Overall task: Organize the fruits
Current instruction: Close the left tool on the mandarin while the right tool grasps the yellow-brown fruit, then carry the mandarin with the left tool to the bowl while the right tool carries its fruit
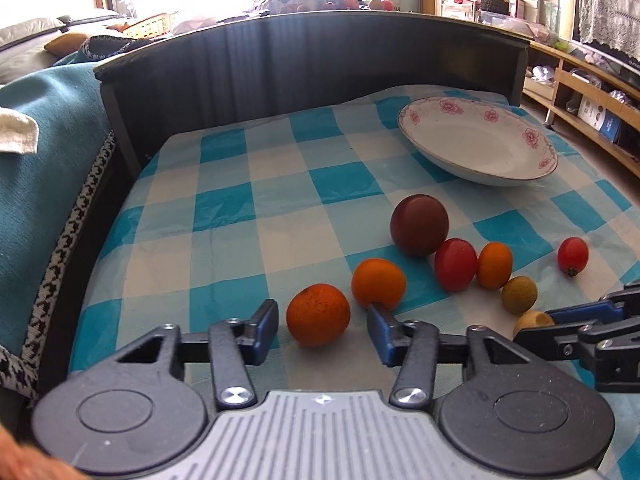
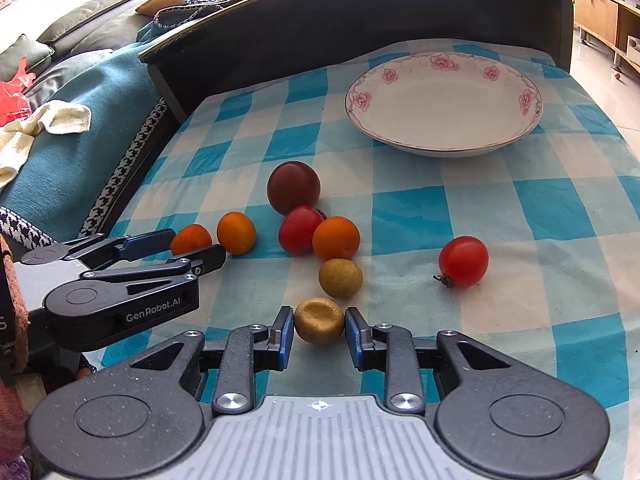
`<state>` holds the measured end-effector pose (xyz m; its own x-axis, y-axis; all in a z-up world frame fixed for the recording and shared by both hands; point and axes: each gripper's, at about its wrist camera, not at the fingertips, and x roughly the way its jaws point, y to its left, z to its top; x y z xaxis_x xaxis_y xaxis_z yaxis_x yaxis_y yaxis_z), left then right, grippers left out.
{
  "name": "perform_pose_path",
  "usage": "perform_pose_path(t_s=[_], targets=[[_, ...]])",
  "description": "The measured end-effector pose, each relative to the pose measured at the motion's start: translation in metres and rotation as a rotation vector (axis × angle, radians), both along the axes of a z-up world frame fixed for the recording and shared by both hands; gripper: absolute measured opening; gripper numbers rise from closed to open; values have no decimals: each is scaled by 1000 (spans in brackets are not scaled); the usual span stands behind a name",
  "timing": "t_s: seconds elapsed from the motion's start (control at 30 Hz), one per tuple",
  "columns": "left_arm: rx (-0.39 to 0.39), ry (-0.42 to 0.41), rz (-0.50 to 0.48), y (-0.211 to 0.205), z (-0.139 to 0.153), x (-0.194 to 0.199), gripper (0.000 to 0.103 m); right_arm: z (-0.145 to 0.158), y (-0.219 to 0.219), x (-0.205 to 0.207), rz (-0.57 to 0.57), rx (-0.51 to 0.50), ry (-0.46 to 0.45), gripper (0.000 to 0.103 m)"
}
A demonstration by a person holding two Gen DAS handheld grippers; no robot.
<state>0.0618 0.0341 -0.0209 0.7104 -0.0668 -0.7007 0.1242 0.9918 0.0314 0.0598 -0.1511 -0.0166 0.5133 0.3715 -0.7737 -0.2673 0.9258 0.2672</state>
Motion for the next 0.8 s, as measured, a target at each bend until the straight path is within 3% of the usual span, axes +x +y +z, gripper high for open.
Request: perform_pose_path(t_s=[0.13, 0.27, 0.37, 0.53, 0.63, 0.8], targets=[[4, 10, 5, 0, -1, 2, 49, -1, -1, -1, 2, 2, 4, 23], [-40, 24, 25, 8, 2, 2, 42, 1, -2, -2, -1, 2, 2, 23], [-75, 42, 33, 12, 4, 0, 42, 3, -1, -2, 3, 0, -6, 23], [-29, 39, 13, 6, 3, -7, 42, 5, -2, -6, 4, -13, -14, 23], [-64, 55, 10, 8, 4, -10, 42, 5, -4, -8, 0, -16, -11, 23], [-43, 49, -1, 4, 3, -11, 42, 4, -4, -9, 3, -32, -6, 23]])
